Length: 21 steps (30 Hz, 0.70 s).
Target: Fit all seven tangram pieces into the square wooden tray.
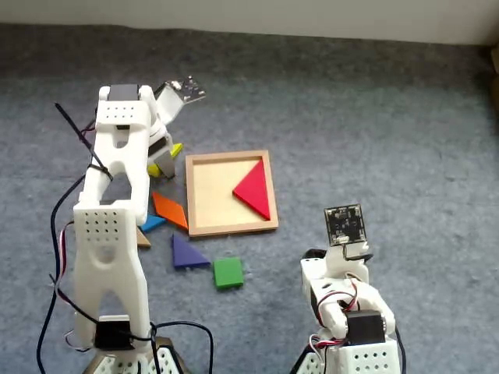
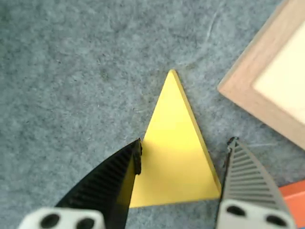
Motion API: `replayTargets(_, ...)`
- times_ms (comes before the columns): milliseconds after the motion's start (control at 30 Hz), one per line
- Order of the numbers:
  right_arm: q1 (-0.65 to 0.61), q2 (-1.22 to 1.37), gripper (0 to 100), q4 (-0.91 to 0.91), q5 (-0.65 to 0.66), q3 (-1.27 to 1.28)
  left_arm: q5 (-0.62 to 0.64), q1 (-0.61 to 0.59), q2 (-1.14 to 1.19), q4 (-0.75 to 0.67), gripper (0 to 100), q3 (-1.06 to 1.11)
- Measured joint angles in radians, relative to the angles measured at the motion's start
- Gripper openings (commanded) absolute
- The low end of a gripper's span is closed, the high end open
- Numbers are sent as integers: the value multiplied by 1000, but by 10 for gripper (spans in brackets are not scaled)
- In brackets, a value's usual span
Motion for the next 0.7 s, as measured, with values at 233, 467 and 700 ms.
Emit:
replayTargets(233,0,0,17,0,0,0,-28,-6,17,9,180,-9)
replayTargets(467,0,0,17,0,0,0,-38,-2,18,23,63,-2)
replayTargets(700,0,0,17,0,0,0,-86,17,28,94,6,-38)
